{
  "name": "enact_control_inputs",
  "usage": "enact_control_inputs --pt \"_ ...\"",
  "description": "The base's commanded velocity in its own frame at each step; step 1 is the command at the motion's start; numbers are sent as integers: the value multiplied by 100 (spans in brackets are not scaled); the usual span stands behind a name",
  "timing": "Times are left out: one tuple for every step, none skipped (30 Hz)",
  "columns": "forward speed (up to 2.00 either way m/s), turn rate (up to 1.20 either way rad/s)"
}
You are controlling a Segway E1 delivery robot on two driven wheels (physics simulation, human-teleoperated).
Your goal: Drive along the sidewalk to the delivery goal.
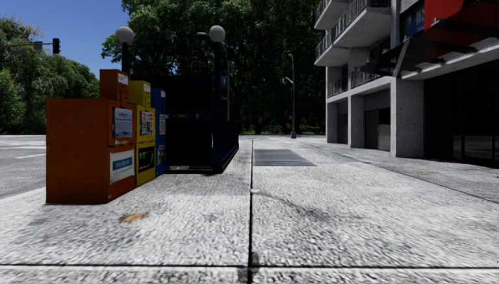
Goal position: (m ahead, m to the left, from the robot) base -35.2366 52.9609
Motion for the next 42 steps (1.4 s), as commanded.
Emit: enact_control_inputs --pt "200 -17" --pt "200 -18" --pt "200 -23" --pt "200 -24" --pt "200 -24" --pt "200 -25" --pt "200 -25" --pt "200 -25" --pt "200 -29" --pt "200 -29" --pt "200 -37" --pt "200 -42" --pt "200 -44" --pt "200 -44" --pt "200 -44" --pt "200 -45" --pt "200 -45" --pt "200 -45" --pt "200 -45" --pt "200 -45" --pt "200 -45" --pt "200 -45" --pt "200 -45" --pt "200 -45" --pt "200 -42" --pt "200 -18" --pt "200 0" --pt "200 0" --pt "200 0" --pt "200 0" --pt "200 0" --pt "200 0" --pt "200 0" --pt "200 0" --pt "200 0" --pt "200 0" --pt "200 0" --pt "200 0" --pt "200 0" --pt "200 0" --pt "200 0" --pt "200 0"
